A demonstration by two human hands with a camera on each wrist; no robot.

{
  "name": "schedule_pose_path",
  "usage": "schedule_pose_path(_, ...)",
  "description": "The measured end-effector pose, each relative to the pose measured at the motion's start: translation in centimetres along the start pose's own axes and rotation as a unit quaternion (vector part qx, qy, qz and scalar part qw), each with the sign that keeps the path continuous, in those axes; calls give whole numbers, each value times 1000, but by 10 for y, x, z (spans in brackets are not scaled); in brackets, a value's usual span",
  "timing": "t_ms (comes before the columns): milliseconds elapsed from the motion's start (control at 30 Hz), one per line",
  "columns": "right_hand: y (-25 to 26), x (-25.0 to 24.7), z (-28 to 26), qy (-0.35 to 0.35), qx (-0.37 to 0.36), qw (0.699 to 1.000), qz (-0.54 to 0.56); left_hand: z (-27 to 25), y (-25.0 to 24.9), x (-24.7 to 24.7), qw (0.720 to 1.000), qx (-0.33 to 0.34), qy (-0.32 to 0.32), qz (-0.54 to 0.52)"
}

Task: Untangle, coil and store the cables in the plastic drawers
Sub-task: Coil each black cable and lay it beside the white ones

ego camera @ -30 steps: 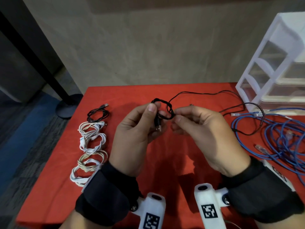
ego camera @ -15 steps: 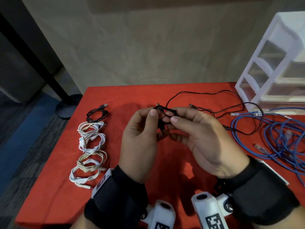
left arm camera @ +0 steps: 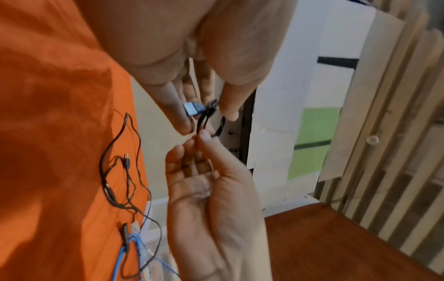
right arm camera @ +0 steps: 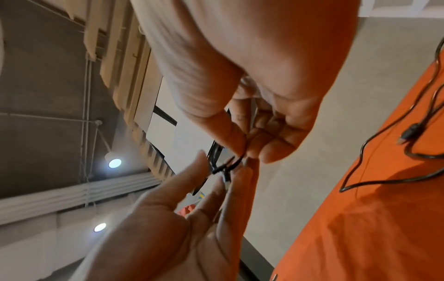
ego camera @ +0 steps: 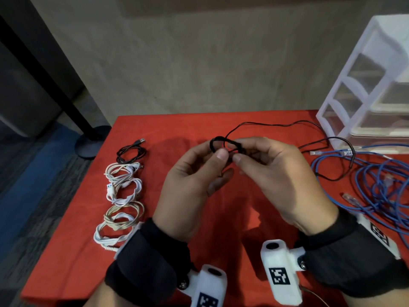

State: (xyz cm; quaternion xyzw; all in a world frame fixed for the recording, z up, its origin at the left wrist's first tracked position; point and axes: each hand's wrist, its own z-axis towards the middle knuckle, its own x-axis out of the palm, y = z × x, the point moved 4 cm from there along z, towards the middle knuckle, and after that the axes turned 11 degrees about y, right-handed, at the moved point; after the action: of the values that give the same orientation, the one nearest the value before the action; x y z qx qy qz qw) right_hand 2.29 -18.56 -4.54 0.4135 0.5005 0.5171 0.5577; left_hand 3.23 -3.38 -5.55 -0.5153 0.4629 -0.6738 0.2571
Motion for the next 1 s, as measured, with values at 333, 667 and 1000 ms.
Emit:
schedule_pose_path(333, 9, -9, 1, 31, -7, 999, -41, 0, -11, -6, 985, 44, 33, 166)
schedule_pose_path(667, 0, -6, 1, 53, 111, 963, 240, -1, -11, -8, 994, 2, 74, 81)
schedule_pose_path(1000, 8, 12, -2, 60, 24, 975, 214, 0, -4, -3, 990, -62, 122, -21)
